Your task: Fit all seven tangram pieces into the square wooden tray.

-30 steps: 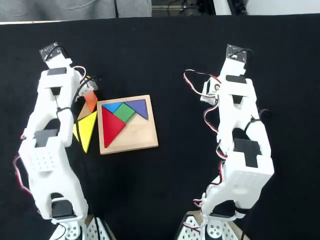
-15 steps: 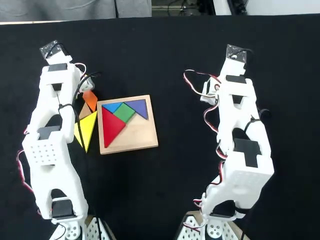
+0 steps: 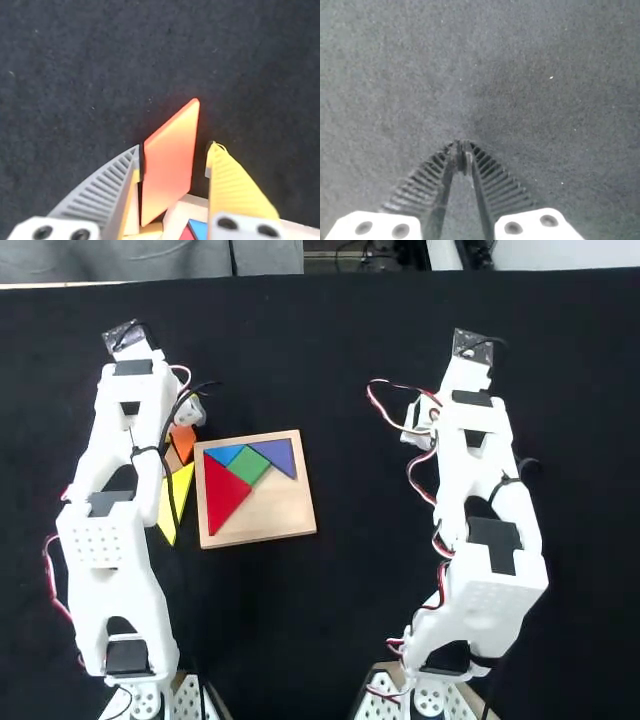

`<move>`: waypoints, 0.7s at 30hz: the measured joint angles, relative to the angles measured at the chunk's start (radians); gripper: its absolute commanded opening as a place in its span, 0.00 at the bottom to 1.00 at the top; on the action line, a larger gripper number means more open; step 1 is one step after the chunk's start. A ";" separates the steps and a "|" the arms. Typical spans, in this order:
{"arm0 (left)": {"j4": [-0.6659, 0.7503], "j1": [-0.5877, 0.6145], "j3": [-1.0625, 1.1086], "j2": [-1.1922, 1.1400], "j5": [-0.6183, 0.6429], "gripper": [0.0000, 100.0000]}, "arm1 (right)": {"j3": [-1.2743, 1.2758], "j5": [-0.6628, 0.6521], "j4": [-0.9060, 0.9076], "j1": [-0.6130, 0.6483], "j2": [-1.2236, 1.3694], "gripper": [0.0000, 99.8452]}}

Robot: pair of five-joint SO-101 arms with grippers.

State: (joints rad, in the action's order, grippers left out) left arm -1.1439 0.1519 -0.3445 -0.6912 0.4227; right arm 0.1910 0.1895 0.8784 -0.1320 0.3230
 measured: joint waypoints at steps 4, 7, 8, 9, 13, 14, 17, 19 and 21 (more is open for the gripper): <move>0.000 0.002 -0.038 -0.043 0.000 0.17 | 0.000 0.000 0.000 0.000 0.000 0.01; -0.064 0.000 -0.120 -0.086 0.000 0.07 | 0.000 0.000 0.000 0.000 0.000 0.01; -0.087 -0.003 -0.150 -0.101 0.000 0.04 | 0.000 0.000 0.000 0.000 0.000 0.01; -0.115 -0.005 -0.181 -0.118 0.003 0.03 | 0.000 0.000 0.000 0.000 0.000 0.01; -0.224 -0.005 -0.296 -0.172 0.005 0.04 | 0.000 0.000 0.000 0.000 0.000 0.01; -0.253 -0.005 -0.319 -0.178 0.005 0.04 | 0.000 0.000 0.000 0.000 0.000 0.01; -0.358 -0.002 -0.410 -0.190 0.005 0.04 | 0.000 0.000 0.000 0.000 0.000 0.01; -0.445 -0.002 -0.520 -0.190 0.005 0.04 | 0.000 0.000 0.000 0.000 0.000 0.01; -0.551 -0.006 -0.660 -0.187 -0.012 0.04 | 0.000 0.000 0.000 0.000 0.000 0.01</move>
State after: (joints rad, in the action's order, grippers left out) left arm -1.6947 0.1458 -1.0042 -0.8784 0.4104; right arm 0.1910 0.1895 0.8784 -0.1320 0.3230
